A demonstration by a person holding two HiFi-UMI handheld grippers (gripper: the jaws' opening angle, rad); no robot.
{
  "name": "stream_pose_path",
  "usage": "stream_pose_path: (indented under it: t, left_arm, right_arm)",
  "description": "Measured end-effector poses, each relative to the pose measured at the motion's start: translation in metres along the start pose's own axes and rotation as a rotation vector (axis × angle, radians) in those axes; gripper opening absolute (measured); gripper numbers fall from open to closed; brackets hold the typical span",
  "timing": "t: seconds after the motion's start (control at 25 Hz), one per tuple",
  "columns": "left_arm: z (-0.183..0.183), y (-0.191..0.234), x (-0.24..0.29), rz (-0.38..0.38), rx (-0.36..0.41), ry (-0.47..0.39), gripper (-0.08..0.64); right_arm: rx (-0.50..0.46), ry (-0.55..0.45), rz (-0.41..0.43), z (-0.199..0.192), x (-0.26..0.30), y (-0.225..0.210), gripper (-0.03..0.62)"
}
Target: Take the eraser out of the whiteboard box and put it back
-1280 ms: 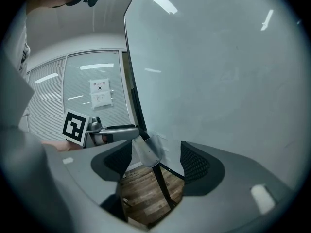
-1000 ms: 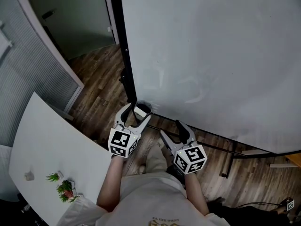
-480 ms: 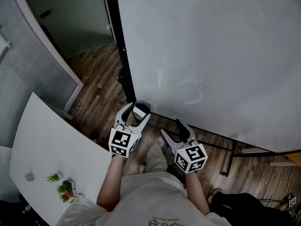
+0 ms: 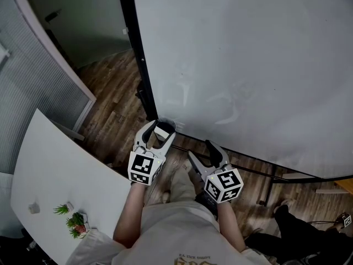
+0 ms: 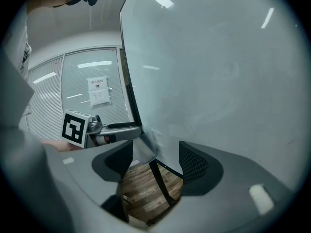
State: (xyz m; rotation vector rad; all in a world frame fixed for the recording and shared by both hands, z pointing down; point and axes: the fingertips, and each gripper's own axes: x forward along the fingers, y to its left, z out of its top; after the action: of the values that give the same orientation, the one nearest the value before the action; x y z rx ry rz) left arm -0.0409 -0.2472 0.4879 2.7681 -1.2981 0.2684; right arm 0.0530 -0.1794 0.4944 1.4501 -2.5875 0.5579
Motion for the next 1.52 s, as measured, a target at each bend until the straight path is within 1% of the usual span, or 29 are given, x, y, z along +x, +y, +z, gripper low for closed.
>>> stream_pose_path:
  t: [0.12, 0.68, 1.36, 1.52]
  left_arm:
    - [0.003, -0.002, 0.0, 0.006, 0.023, -0.01, 0.261]
    - [0.002, 0.0, 0.0, 0.032, 0.014, -0.033, 0.259]
    - [-0.001, 0.002, 0.001, 0.048, 0.013, -0.01, 0.261]
    - [-0.003, 0.001, -0.001, 0.048, -0.004, -0.004, 0.262]
  right_arm:
    - [0.002, 0.005, 0.0, -0.001, 0.0, 0.0, 0.297]
    - [0.015, 0.013, 0.007, -0.005, -0.001, -0.001, 0.285]
    - [0.025, -0.009, 0.003, -0.004, -0.01, -0.005, 0.279]
    - [0.025, -0.016, 0.001, -0.003, -0.013, -0.005, 0.279]
